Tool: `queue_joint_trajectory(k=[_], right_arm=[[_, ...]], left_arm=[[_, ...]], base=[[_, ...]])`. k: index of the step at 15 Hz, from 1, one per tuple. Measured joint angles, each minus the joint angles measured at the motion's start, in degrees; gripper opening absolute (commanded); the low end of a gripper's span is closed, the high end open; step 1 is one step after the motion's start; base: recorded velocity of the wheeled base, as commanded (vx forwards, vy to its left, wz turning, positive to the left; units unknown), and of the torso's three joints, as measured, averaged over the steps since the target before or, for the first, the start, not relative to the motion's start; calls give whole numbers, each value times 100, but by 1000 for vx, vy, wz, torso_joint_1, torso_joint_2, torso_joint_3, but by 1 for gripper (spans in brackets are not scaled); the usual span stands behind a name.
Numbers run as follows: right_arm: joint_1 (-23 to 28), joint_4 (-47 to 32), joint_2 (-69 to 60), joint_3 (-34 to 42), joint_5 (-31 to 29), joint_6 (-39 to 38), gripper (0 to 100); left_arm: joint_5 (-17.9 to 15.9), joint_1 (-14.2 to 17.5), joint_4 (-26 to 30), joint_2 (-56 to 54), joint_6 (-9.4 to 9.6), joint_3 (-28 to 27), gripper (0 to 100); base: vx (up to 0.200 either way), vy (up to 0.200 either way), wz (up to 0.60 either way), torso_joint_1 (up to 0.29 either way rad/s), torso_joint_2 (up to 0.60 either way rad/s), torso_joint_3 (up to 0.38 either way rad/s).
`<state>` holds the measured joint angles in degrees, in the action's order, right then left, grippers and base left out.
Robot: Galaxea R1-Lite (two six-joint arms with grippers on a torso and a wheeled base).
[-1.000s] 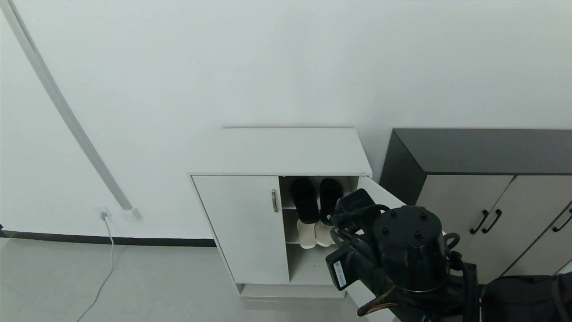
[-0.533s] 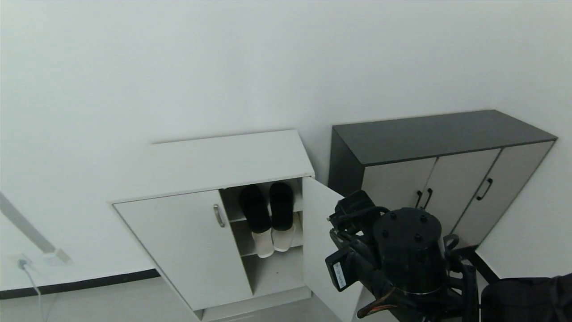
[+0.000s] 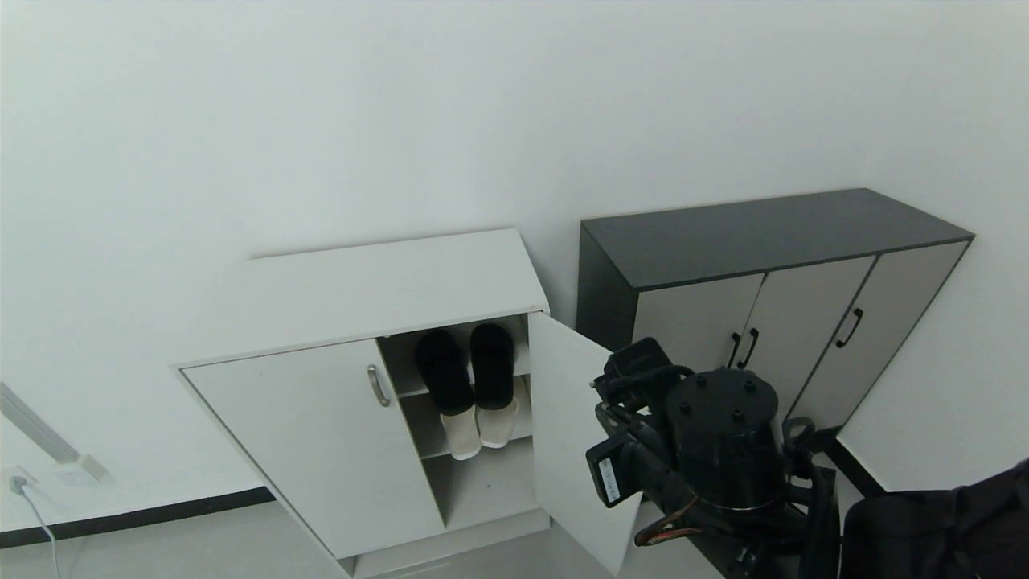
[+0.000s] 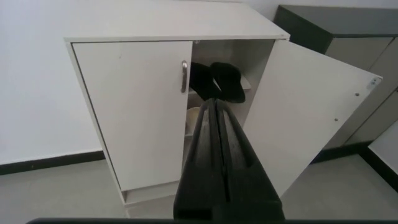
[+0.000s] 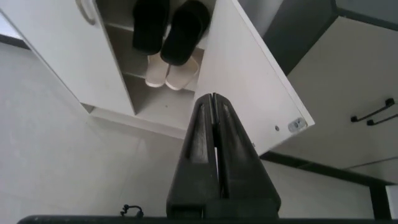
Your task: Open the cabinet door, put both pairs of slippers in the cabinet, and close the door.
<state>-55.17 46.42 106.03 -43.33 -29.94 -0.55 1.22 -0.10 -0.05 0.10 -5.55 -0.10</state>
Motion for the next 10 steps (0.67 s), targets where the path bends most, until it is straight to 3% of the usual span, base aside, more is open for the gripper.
queue_joint_trajectory(k=[1, 6, 10], right_arm=[[57, -2, 15, -52, -5, 15, 0], [807, -46, 188, -542, 99, 115, 0], [1460, -833, 278, -1200, 706, 257, 0]], left_arm=[[-2, 0, -2, 0, 5, 0, 0], [-2, 0, -5, 0, 5, 0, 0], [0, 0, -2, 0, 9, 0, 0]], base=[[-200, 0, 0, -12, -7, 2], [0, 0, 0, 0, 0, 0], [0, 0, 0, 0, 0, 0]])
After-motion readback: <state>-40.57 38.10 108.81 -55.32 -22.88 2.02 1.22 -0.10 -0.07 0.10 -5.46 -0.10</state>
